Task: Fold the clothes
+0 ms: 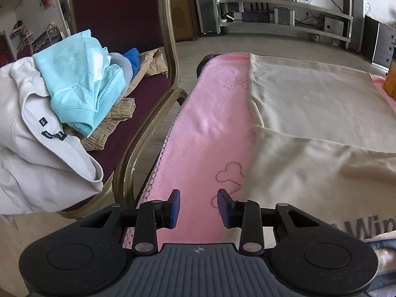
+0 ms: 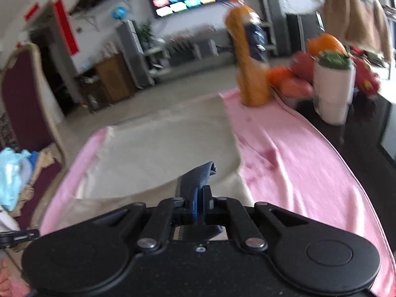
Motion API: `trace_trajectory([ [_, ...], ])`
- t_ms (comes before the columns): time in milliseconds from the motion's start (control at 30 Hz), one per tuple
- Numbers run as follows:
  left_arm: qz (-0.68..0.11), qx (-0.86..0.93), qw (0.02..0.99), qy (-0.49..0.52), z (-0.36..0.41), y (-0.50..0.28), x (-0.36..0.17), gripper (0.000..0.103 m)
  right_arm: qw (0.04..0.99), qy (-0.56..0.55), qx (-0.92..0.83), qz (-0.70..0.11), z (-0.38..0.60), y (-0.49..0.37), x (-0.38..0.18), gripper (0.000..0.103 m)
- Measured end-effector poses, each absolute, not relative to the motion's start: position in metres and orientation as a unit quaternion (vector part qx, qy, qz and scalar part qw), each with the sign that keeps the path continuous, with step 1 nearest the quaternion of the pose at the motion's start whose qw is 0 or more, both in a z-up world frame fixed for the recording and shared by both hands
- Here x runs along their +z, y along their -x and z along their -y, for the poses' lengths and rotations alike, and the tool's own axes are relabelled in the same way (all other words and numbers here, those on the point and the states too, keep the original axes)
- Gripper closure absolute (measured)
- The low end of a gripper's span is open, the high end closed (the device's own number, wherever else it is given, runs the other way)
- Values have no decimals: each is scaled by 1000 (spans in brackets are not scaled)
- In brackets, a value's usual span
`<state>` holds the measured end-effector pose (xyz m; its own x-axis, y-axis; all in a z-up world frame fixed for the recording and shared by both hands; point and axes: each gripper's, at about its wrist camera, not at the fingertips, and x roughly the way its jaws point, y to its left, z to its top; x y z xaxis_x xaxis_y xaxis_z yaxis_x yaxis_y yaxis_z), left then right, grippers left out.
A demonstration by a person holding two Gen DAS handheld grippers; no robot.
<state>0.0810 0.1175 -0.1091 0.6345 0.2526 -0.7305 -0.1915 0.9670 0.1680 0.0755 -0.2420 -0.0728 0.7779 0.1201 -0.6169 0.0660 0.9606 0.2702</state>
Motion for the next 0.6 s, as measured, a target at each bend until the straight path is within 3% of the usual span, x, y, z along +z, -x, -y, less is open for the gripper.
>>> trace_trajectory([
  [233,-414,107,903,-45,-111,-82,-112,69,918,-109,-2,-382,238,-91,-94,97],
  [267,-408,97,907,-42,-109,-80,-110,69,911,-108,1,-397,237,-95,-100,92],
  [333,-397,76,914,-38,-107,-76,-106,69,907,-126,3,-401,240,-95,-102,69],
  [433,-379,12,925,-3,-105,-69,-98,72,909,-159,12,-385,249,-89,-96,52],
  [600,-420,7,907,14,-102,-79,-112,75,896,-219,44,-383,260,-87,-96,50],
])
